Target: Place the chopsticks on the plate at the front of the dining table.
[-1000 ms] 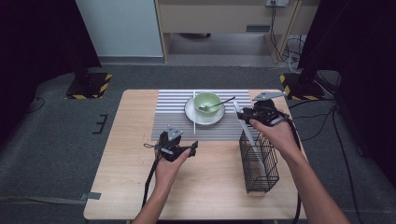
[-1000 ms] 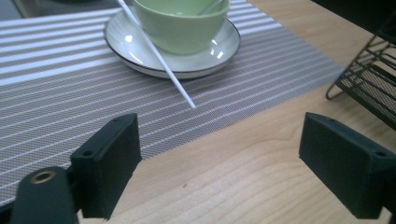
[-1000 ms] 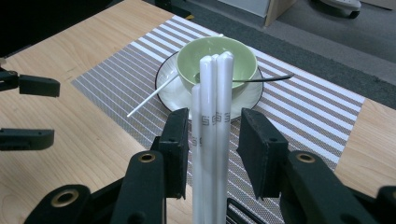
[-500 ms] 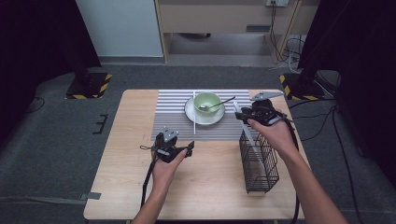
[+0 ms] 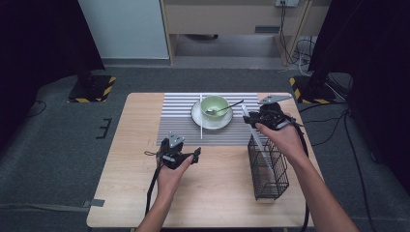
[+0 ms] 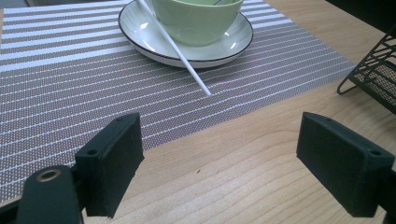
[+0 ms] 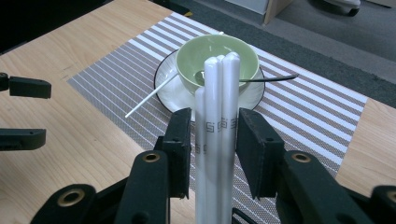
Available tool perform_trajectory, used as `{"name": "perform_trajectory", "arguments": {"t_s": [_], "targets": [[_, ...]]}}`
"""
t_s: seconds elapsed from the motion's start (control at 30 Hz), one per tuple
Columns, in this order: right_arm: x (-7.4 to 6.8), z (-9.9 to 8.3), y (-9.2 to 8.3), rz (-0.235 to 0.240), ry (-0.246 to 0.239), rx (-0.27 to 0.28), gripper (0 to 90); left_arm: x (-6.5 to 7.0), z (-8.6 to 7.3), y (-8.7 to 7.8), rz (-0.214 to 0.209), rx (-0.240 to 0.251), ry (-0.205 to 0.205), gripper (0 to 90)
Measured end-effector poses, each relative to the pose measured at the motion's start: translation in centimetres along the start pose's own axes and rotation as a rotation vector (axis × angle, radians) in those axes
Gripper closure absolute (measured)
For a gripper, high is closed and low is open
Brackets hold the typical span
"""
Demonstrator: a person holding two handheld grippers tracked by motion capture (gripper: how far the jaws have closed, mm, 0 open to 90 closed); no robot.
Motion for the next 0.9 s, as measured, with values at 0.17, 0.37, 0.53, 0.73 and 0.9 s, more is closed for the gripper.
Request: {"name": "perform_trajectory", "arguments": {"t_s": [0.17, 0.37, 0.53, 0.73, 0.9], "targets": [[0.02, -0.06, 0.11, -0.006, -0.007, -0.004, 69.0, 0.00, -0.06, 0.07, -0.003, -0.003, -0.001, 13.9], [0.02, -0.08, 0.20, 0.014, -0.008, -0.005, 75.8, -0.13, -0.24, 0.10, -0.002, -0.009, -0.002, 13.9], [0.06, -0.09, 0.18, 0.022, -0.003, -0.006, 76.1, -0.25, -0.34, 0.03, 0.001, -0.008, -0.006, 13.9], [-0.01, -0.06, -0.11, 0.024, -0.004, 0.000, 77.9, -0.34, -0.40, 0.02, 0.004, -0.010, -0.010, 13.9], [-0.02, 0.01, -0.45, 0.021, -0.014, 0.011, 80.9, -0.32, -0.36, 0.00, 0.003, -0.007, -0.010, 13.9]]}}
Point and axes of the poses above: each handheld gripper's, and its own axes: y roughly forward along the jaws, z roughly out of its top, x roughly to its right, the point moved 7 cm from there along y, roughly forward along the jaws, and after that the axes turned 9 degrees about y, right-handed, at the moved point
